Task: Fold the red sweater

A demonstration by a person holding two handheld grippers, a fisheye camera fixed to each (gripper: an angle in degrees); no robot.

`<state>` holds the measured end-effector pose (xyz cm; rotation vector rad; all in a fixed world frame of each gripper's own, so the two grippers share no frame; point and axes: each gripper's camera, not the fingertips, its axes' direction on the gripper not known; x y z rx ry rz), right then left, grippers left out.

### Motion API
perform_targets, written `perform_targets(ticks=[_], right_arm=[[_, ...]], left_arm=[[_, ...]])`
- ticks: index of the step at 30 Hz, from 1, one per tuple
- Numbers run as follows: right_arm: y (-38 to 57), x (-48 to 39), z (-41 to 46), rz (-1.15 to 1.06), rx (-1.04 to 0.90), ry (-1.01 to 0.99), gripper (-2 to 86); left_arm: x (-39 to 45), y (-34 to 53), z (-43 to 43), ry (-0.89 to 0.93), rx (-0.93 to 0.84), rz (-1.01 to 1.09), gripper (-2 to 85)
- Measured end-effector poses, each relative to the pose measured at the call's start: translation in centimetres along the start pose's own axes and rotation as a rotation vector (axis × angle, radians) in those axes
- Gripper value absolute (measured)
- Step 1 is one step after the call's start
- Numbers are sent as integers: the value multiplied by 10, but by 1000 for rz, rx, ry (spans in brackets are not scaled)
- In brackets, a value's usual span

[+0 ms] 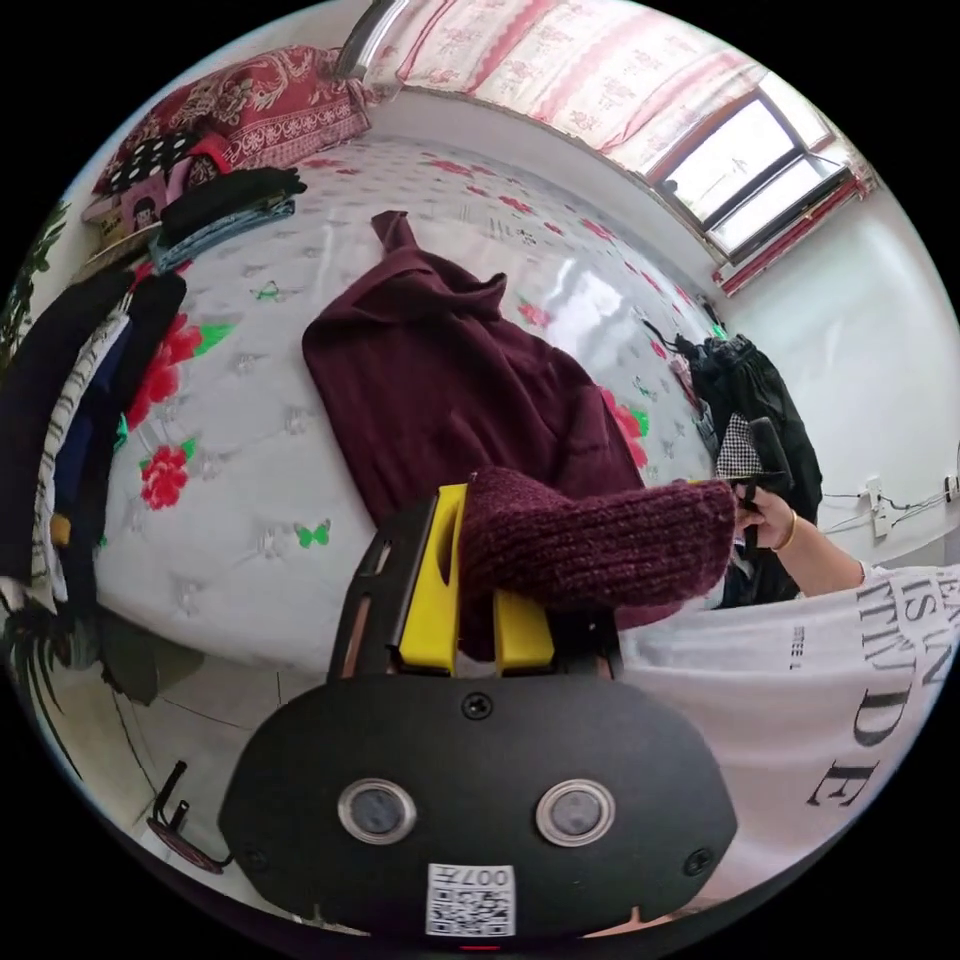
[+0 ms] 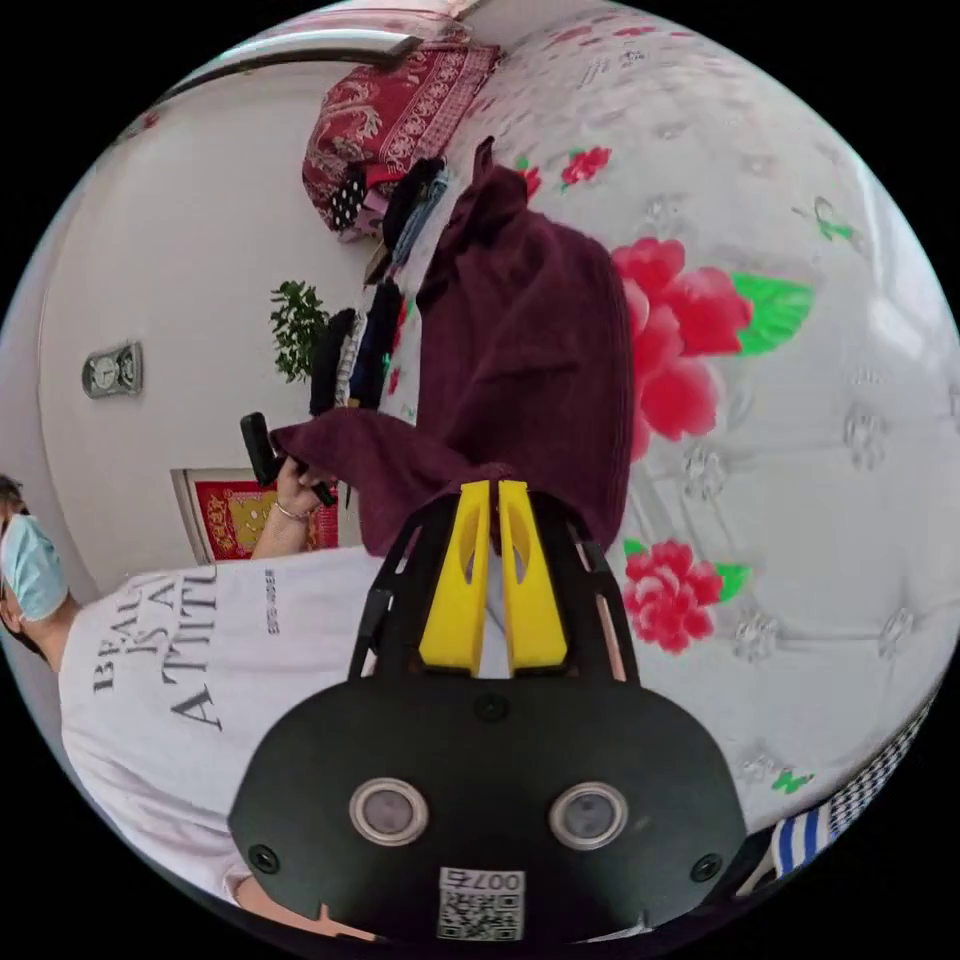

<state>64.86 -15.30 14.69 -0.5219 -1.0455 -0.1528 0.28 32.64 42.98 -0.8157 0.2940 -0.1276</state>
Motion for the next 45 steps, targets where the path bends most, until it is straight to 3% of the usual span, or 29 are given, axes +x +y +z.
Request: perform_targets(ticks=[3, 6, 9, 13, 18, 23, 27, 29, 34, 37, 39, 45], right_arm=[[-62, -35, -47, -25, 168, -22, -2], [-128, -145, -136, -218, 396, -17, -2], [-135, -233, -202, -391, 575, -43, -2], [-86, -370, -309, -737, 835, -37, -2], [15, -425, -348, -1015, 932, -47, -2], [85, -386, -338, -1024, 862, -29, -2], [141, -325, -305, -956, 773, 21, -2], [171, -264, -267, -831, 660, 38, -2], [214, -100, -157, -258, 310, 51, -2], [243, -39, -104, -50, 136, 77, -2], [253, -28, -94, -10, 112, 54, -3], [242, -36, -107, -53, 136, 13, -2]], left_arm=[[-11, -75, -35, 12, 111, -3, 10], [5, -134, -118, -7, 307, 64, 7], [42, -164, -220, -62, 521, 166, 5], [84, -140, -367, -53, 887, 248, 3], [132, -71, -425, -98, 1030, 378, 4], [160, -10, -392, -112, 901, 411, 4], [174, 62, -315, -120, 765, 460, 7], [169, 91, -267, -106, 679, 414, 8], [115, 161, -74, 19, 189, 12, 9], [113, 193, -3, 58, -52, -67, 10], [126, 200, 4, 15, -83, -35, 10], [120, 187, -29, 49, 51, -44, 14]])
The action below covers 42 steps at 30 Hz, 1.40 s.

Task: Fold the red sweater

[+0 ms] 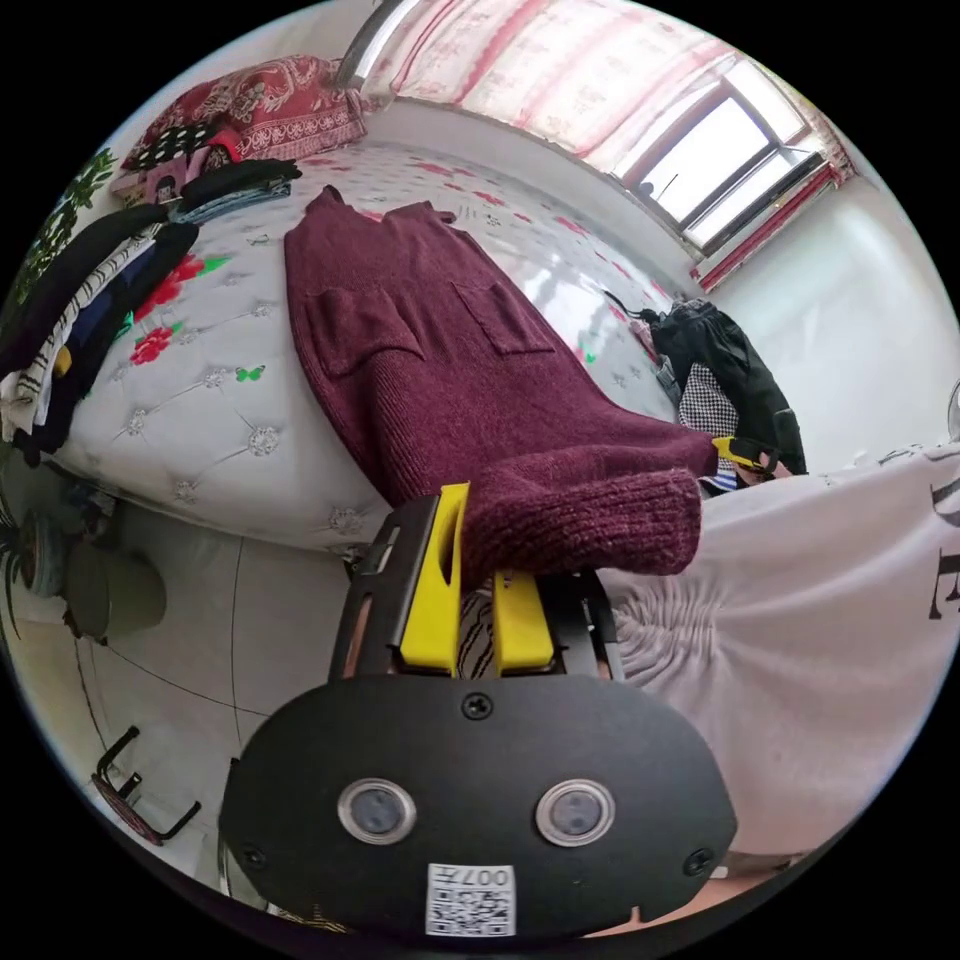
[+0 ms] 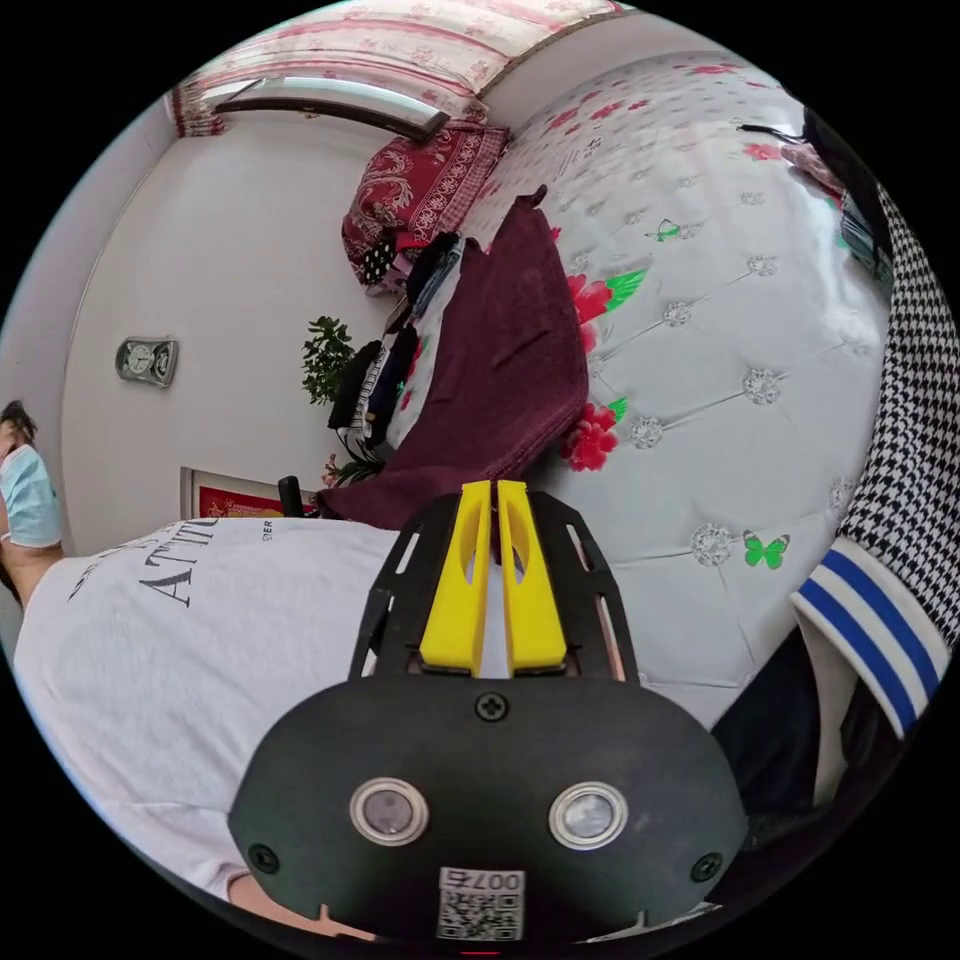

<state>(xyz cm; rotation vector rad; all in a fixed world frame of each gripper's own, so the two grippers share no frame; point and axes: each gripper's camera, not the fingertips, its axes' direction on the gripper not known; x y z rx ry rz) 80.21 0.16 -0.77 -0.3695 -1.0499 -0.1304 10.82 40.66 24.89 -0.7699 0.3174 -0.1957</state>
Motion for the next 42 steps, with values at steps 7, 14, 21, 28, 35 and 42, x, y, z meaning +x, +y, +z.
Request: perform_targets(ticks=[7, 14, 21, 28, 35, 42], right_arm=[[-90, -14, 6, -29, 20, -80, -2], [-273, -62, 53, -99, 182, 133, 8], [-280, -16, 115, 28, 115, 213, 24], [-242, 19, 158, 35, -68, 348, 28], [-252, 18, 203, 13, -183, 405, 14], [-243, -25, 110, -201, -19, 317, 1]], left_arm=[[-30, -86, -3, -14, -97, 144, 26], [-133, -245, -17, -10, 65, -177, 69], [-222, -226, 18, 75, -4, -425, 80], [-191, -172, 48, 62, -110, -305, 95], [-181, -200, 63, -35, -215, -189, 27], [-186, -161, -37, 46, -21, -163, -4]])
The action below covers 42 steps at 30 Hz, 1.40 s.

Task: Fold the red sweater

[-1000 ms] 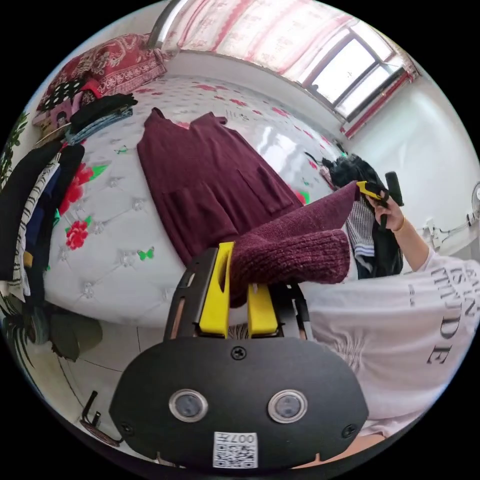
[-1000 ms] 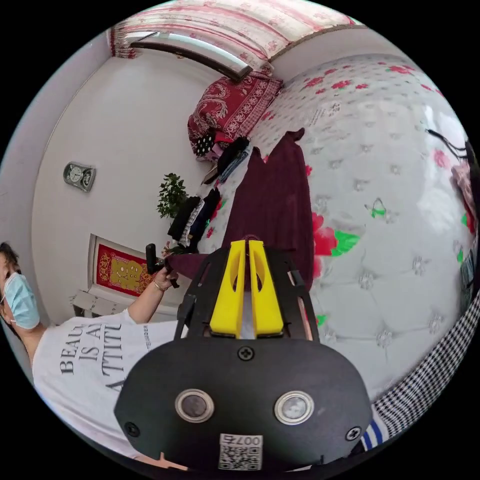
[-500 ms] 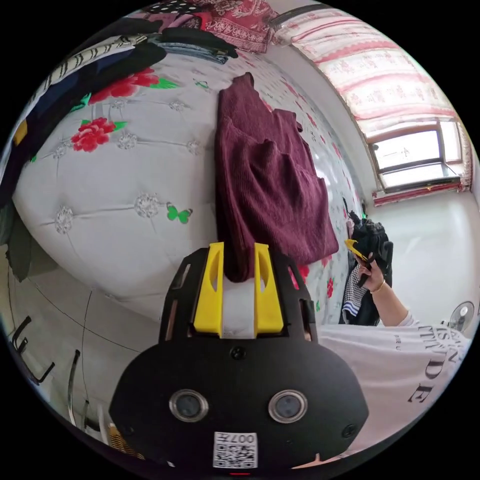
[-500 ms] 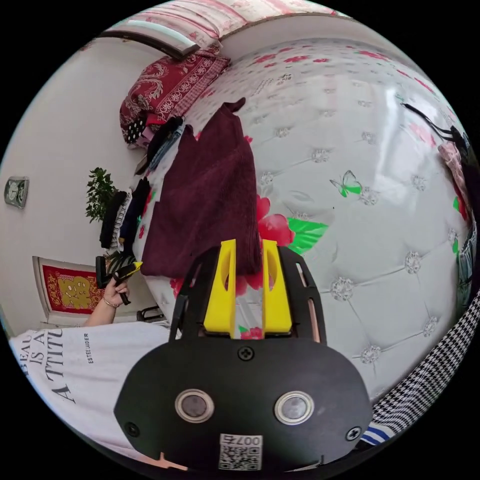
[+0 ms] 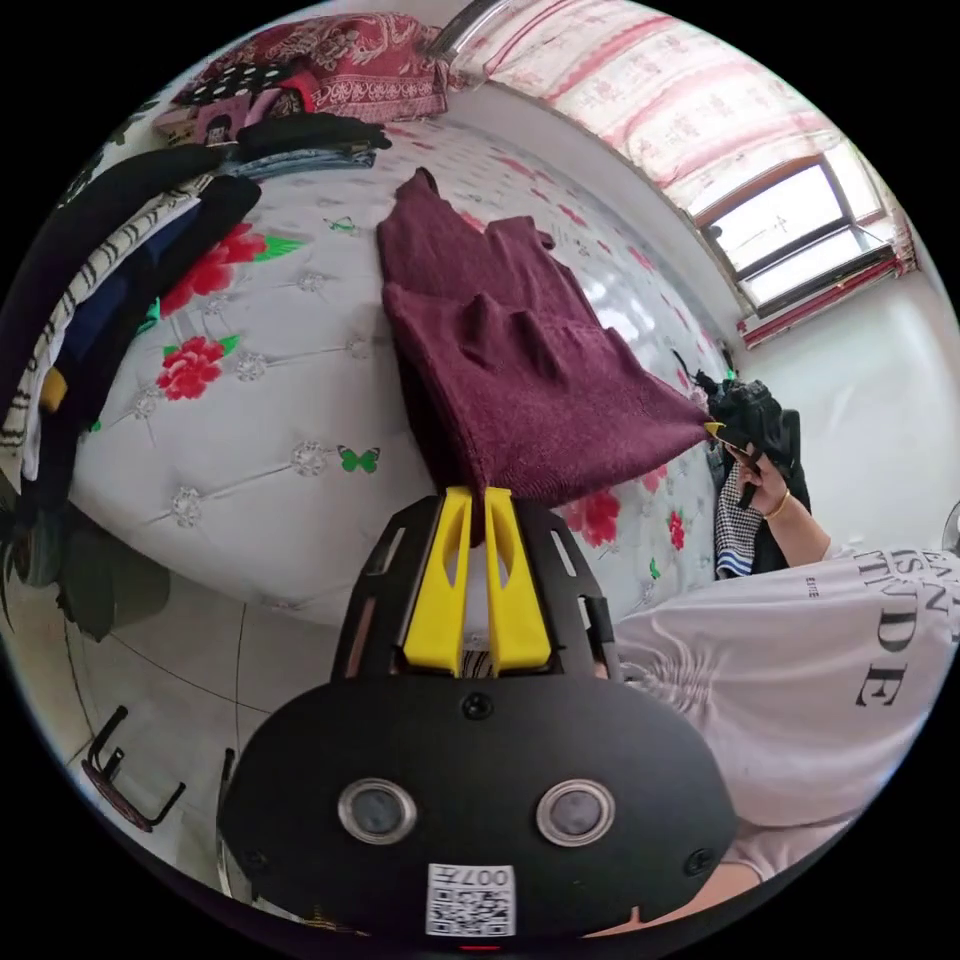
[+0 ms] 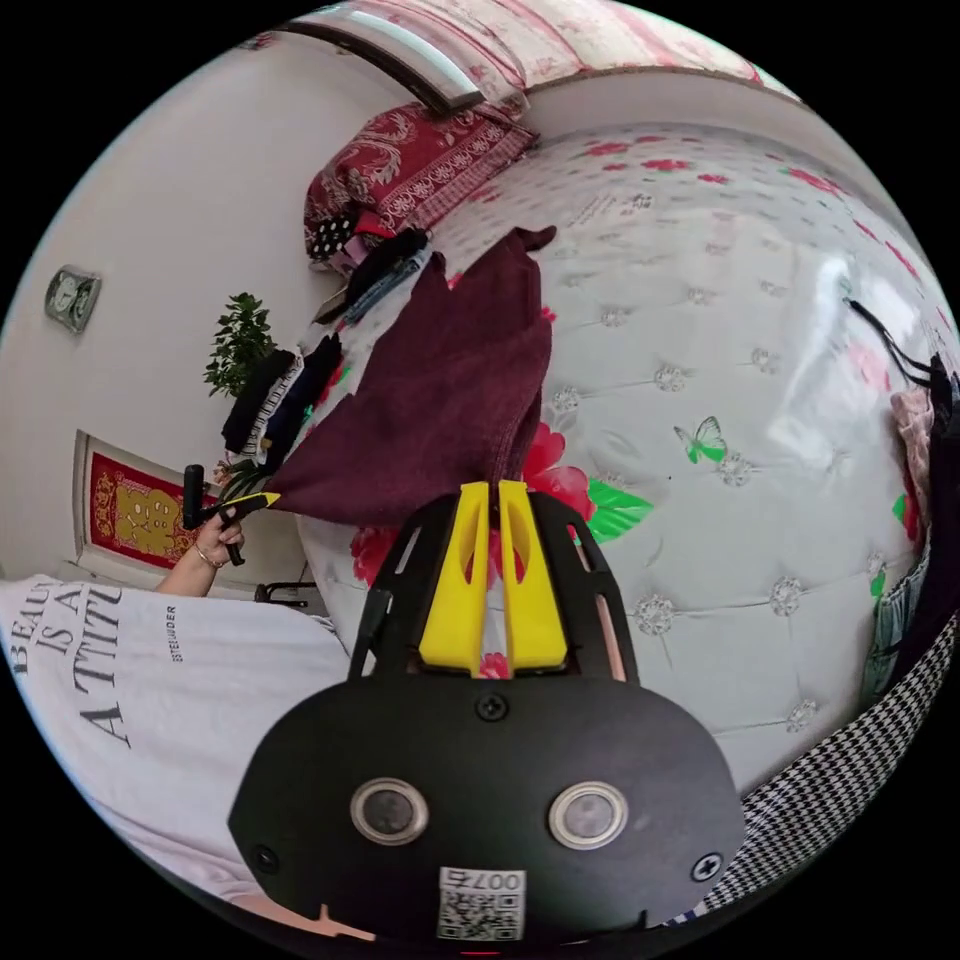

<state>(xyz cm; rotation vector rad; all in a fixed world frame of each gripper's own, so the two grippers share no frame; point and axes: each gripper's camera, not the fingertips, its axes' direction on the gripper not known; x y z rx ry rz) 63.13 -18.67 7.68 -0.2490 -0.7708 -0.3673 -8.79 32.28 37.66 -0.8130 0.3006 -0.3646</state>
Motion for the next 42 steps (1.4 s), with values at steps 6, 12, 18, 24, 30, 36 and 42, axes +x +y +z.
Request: perform_targets(ticks=[6, 12, 18, 24, 30, 36, 42], right_arm=[[74, 9, -18, 63, -94, -85, -1], [128, -4, -54, 87, -89, -120, -1], [69, 9, -69, 110, -32, -192, -1], [-79, -7, -103, 59, 37, -179, -2], [-181, -63, -219, -17, 303, -288, -2], [-180, -114, -325, -173, 506, -316, -2], [-96, -121, -346, -335, 485, -300, -1]], left_arm=[[21, 82, 6, 97, 8, -93, -6], [49, 105, -24, 113, 20, -19, -6], [8, 24, -21, 198, 97, -63, -7], [23, -128, -66, 190, 197, 32, -7], [88, -217, -197, 219, 426, 170, -7], [156, -199, -289, 220, 594, 351, -7], [182, -107, -260, 149, 508, 460, -7]])
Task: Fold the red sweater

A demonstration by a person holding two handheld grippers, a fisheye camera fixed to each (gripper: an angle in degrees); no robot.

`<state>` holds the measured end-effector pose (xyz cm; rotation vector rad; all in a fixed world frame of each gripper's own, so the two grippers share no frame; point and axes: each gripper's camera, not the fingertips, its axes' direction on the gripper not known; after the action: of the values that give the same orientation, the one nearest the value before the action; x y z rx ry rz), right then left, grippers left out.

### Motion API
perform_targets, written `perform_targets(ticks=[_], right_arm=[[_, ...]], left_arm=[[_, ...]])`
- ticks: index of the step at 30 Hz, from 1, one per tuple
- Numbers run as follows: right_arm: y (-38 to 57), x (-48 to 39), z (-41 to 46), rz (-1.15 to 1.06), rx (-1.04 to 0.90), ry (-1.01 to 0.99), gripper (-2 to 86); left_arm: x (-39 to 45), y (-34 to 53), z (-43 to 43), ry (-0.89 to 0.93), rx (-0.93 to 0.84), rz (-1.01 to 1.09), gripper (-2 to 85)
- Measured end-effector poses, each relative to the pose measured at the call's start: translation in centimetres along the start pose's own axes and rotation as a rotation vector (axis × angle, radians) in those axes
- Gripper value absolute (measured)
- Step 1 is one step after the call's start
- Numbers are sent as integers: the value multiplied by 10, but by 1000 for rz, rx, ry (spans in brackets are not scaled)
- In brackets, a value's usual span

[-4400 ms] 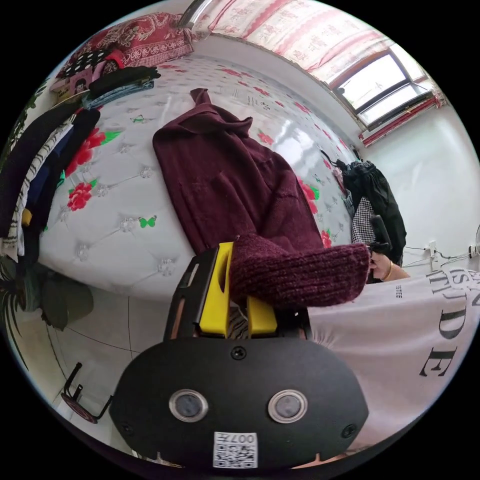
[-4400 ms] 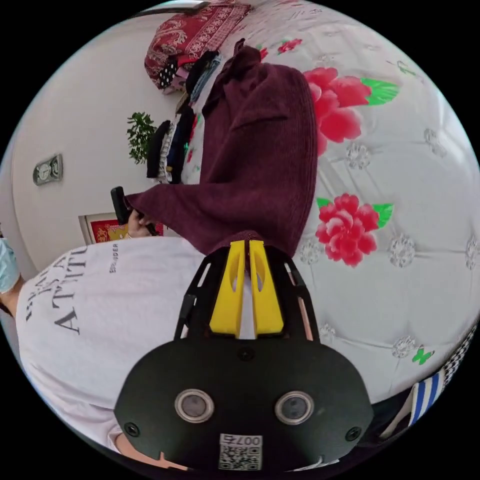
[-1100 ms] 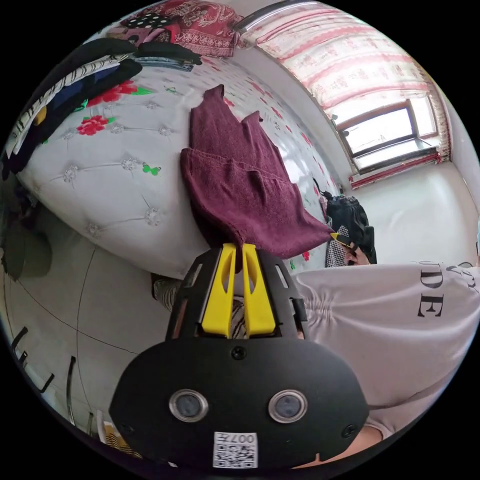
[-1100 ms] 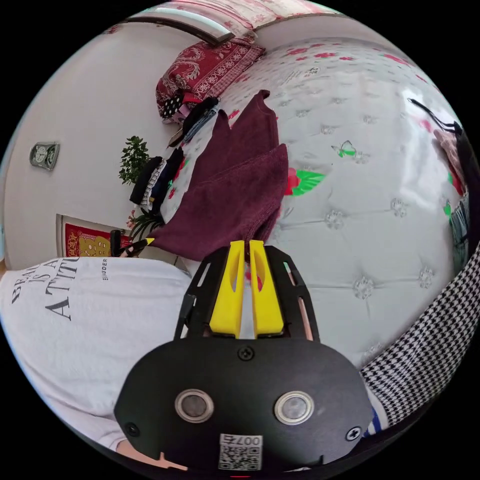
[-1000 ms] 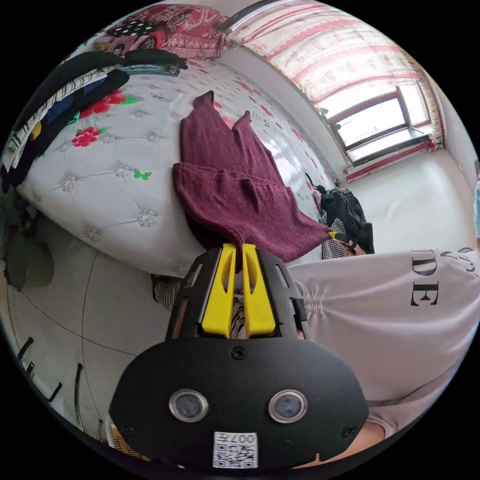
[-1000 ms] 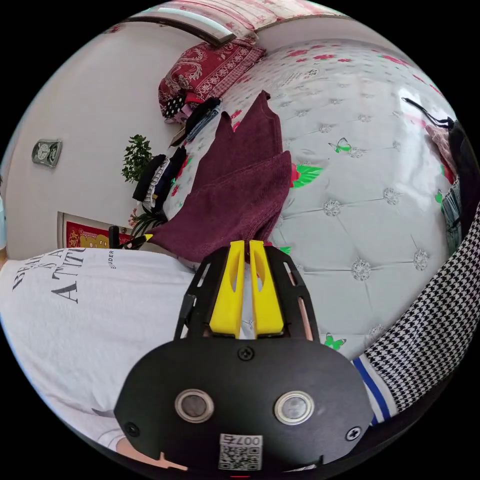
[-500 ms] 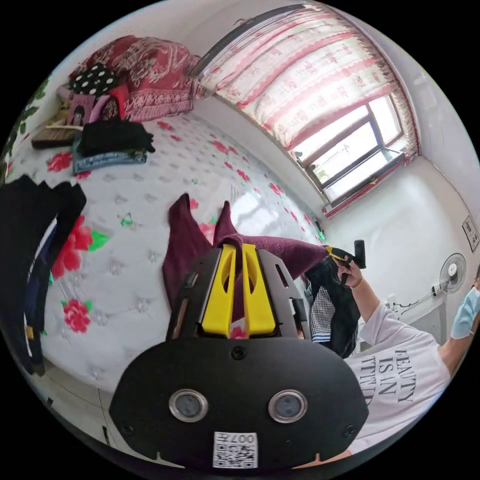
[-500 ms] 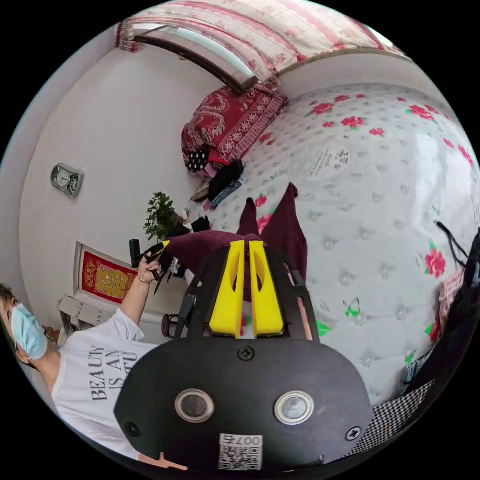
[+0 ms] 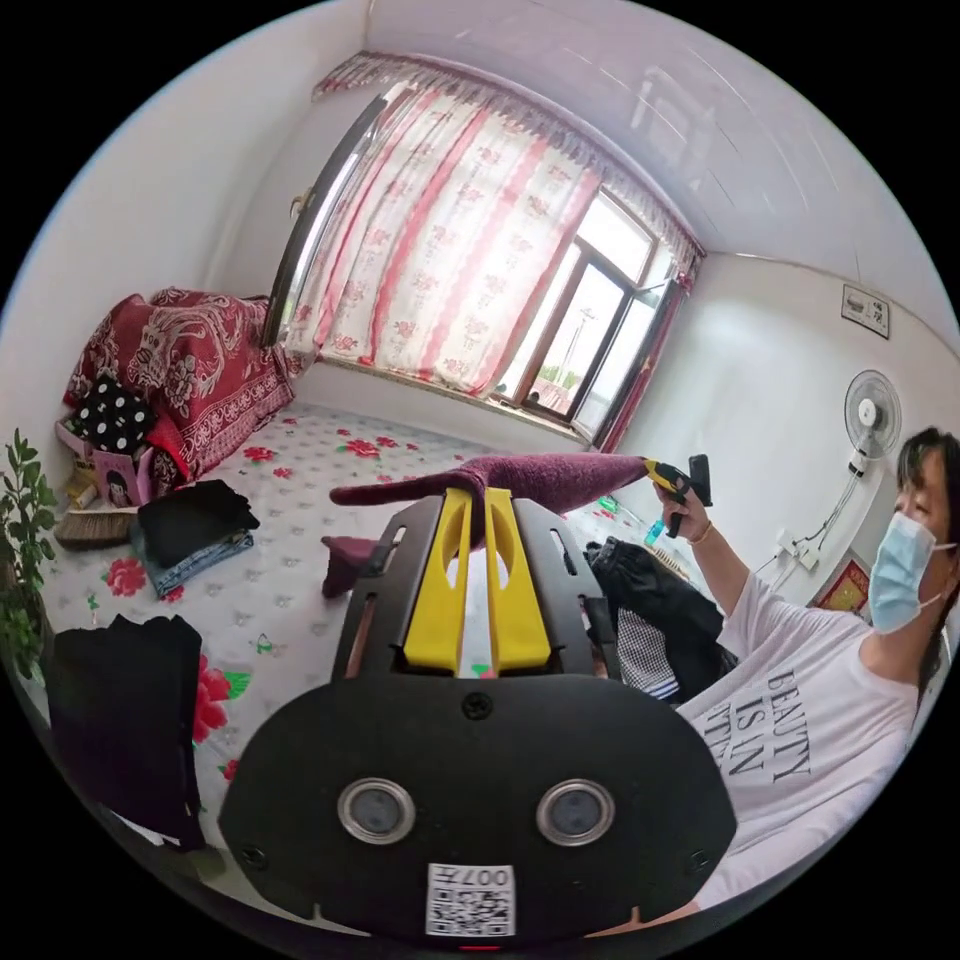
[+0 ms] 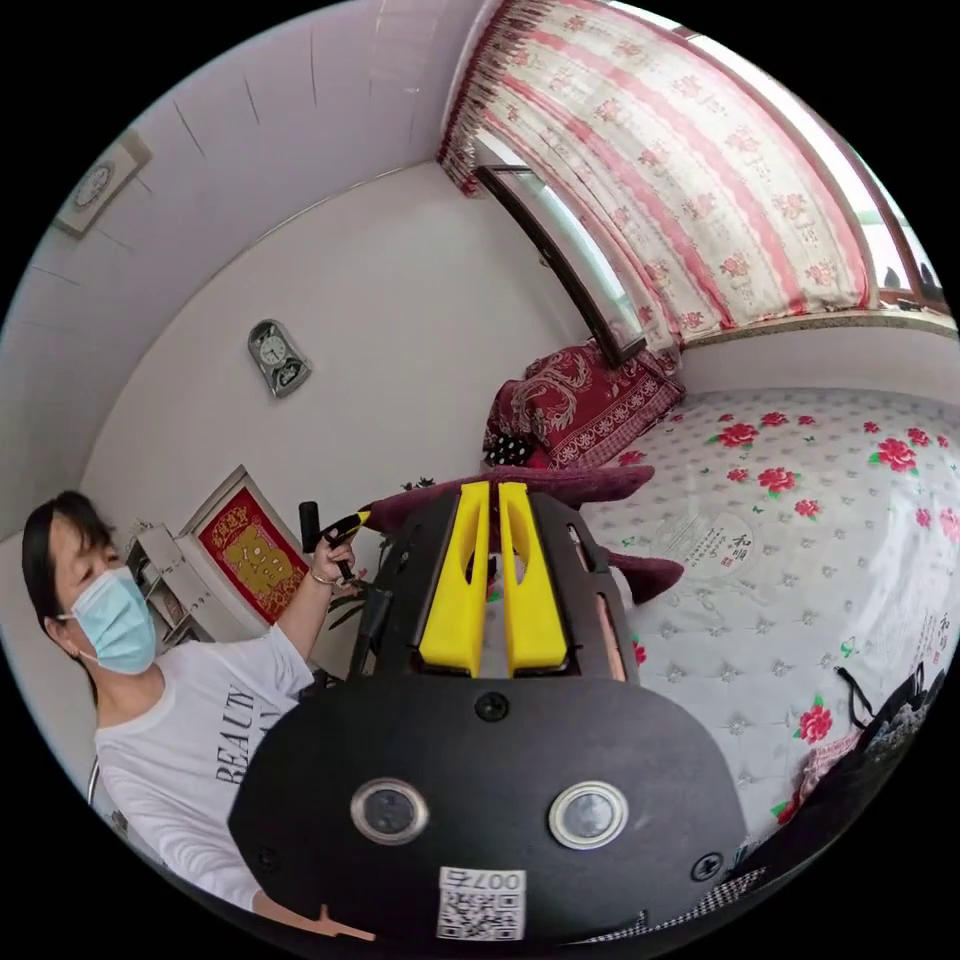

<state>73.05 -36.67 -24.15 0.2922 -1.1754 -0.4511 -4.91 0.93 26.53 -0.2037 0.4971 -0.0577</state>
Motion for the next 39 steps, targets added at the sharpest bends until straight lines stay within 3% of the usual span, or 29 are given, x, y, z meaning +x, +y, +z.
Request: perform_targets(ticks=[6, 9, 13, 18, 25, 36, 39], right_arm=[[166, 5, 9, 48, -287, 100, -1], [312, 44, 42, 306, -514, 177, -2], [428, 62, 55, 565, -600, 136, -1], [447, 58, 18, 631, -419, 87, -1], [440, 53, 38, 521, -586, 169, -1], [419, 55, 1, 550, -517, 88, -2], [397, 63, -20, 679, -432, -48, -2]], left_arm=[[25, 185, 58, -51, -289, -79, -7], [17, 304, 104, -53, -472, -271, -6], [30, 417, 133, -82, -657, -427, -6], [30, 431, 96, -35, -509, -503, -5], [30, 436, 102, -58, -574, -489, -4], [46, 399, 50, 52, -502, -473, -5], [46, 370, 32, 84, -487, -483, -5]])
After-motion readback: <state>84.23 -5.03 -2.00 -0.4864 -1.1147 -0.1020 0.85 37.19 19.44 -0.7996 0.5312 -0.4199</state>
